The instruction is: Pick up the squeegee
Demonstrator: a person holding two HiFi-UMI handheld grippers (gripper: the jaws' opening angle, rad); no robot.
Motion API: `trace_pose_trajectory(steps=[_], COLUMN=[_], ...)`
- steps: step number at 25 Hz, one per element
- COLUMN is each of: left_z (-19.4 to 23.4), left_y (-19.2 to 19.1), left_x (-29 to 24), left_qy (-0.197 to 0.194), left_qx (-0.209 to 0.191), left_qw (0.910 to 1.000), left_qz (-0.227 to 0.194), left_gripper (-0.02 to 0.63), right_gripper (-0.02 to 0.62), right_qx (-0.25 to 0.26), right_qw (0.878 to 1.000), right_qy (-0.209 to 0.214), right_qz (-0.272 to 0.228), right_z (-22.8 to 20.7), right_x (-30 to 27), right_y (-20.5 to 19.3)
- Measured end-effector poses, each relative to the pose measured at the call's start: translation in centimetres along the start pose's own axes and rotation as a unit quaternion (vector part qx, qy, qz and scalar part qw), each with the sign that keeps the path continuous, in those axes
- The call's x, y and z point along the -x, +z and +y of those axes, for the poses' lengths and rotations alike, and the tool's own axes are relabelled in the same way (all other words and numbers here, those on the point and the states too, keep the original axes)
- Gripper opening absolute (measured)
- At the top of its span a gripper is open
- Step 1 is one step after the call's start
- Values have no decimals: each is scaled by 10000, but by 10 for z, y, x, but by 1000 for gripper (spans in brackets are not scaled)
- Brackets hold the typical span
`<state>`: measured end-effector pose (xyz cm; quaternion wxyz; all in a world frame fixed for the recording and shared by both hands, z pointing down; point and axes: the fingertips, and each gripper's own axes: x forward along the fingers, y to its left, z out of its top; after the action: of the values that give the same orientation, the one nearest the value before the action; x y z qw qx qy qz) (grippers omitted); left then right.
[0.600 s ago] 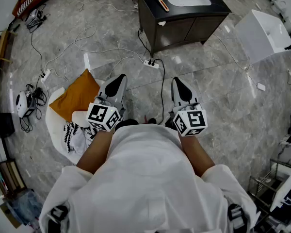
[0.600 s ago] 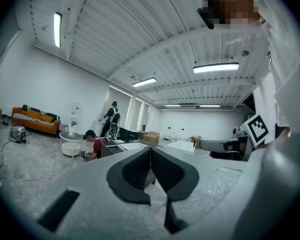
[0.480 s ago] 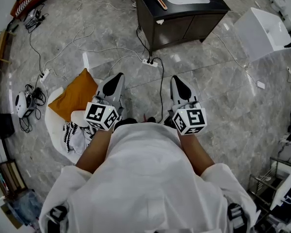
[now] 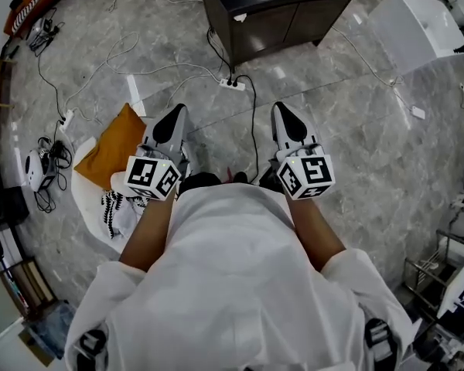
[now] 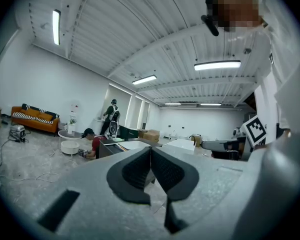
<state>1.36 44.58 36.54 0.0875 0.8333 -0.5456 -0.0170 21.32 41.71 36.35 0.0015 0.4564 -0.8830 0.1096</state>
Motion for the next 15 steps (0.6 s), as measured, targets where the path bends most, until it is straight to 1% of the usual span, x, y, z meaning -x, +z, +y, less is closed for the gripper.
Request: trace_pose_trajectory(steps=[4,7,11,15], left_z=[1,10,35,66], left_y=[-9,-14,-18,-27], left_x=[-14,-22,-36,-59], left_qy=[131,292,552,671], left_qx=[-46,77,226,435], left_qw=[9999,9994,9979,9963], left_qz=[91,187,258,307], left_gripper=[15,15,15,15], right_gripper=[15,15,15,15], right_qx=[-49,-134,-144,-171], right_qw=[9998,9994,9994,9992], right_qy=[-143,-191,-124,-122], right_qz=[162,268,303,337], right_z=[-23,-32,-33,-43], right_x=[-3,-10,-37,-74], right_y=[-12,-19,-22,-18])
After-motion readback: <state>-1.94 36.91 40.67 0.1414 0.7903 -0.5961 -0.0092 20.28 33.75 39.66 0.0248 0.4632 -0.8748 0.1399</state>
